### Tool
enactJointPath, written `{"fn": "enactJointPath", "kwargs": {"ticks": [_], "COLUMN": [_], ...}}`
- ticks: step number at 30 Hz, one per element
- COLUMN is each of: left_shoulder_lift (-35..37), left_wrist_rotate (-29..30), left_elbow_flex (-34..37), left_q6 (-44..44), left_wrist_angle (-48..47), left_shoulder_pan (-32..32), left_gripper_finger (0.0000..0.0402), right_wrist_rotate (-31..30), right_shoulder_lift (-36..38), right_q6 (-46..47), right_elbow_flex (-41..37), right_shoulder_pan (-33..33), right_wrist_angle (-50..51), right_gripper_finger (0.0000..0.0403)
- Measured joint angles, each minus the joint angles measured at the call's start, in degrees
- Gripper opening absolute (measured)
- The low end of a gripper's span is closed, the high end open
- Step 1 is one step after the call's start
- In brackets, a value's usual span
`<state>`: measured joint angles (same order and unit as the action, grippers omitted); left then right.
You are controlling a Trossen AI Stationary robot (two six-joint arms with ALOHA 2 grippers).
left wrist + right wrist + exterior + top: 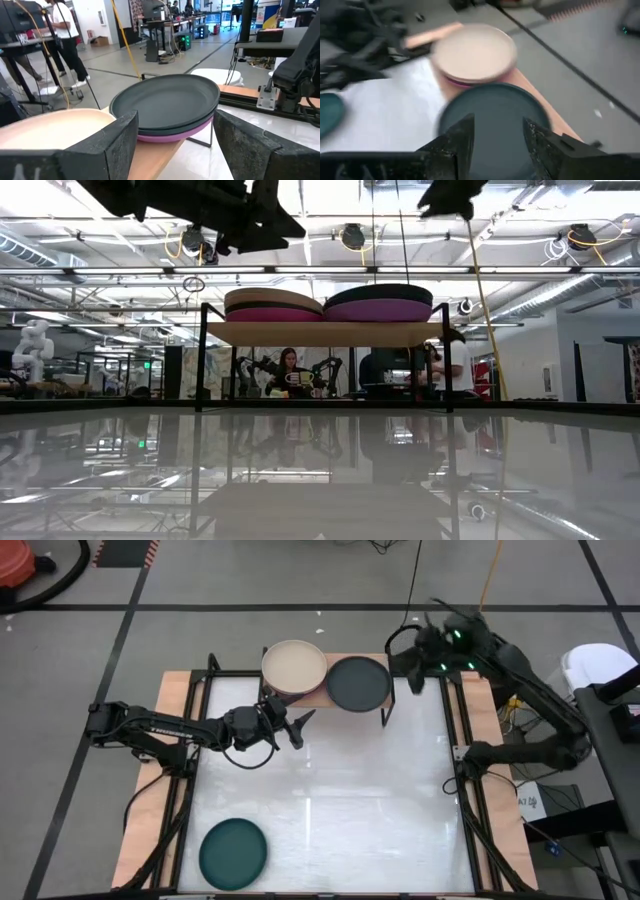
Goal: Place and stack plates onto a shelf
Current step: Adjust the plates
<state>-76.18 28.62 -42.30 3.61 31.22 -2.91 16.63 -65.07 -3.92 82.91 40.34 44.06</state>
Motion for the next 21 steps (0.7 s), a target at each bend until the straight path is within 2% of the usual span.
{"fn": "enactJointPath", "kwargs": {"ticks": [3, 8, 11, 16, 21], "left_shoulder_lift": [0.0, 0.0, 0.0, 0.0, 0.0], "left_wrist_rotate": [-0.1, -2.1, -2.7, -2.7, -2.7], "left_elbow_flex": [0.0, 0.0, 0.0, 0.0, 0.0], "left_q6": [-2.8, -5.8, -5.7, -5.9, -5.7], "left_wrist_angle": [-1.2, -2.9, -2.8, -2.4, -1.0], "left_shoulder_pan": [0.1, 0.1, 0.1, 0.1, 0.1], "left_gripper_finger": [0.0262, 0.0262, 0.0262, 0.0262, 0.0262], "right_wrist_rotate": [0.0, 0.1, 0.1, -1.8, -6.6], "right_shoulder_lift": [6.8, 18.0, 21.8, 20.1, 12.6], "right_q6": [0.2, 1.8, -1.5, -6.9, -9.2], "right_elbow_flex": [-6.5, -22.3, -31.2, -40.4, -41.7], "right_shoulder_pan": [-4.7, -12.4, -16.5, -21.3, -24.0], "right_wrist_angle": [-4.9, -17.6, -23.7, -29.2, -29.7], "right_gripper_finger": [0.0147, 0.0147, 0.0146, 0.0146, 0.0146]}}
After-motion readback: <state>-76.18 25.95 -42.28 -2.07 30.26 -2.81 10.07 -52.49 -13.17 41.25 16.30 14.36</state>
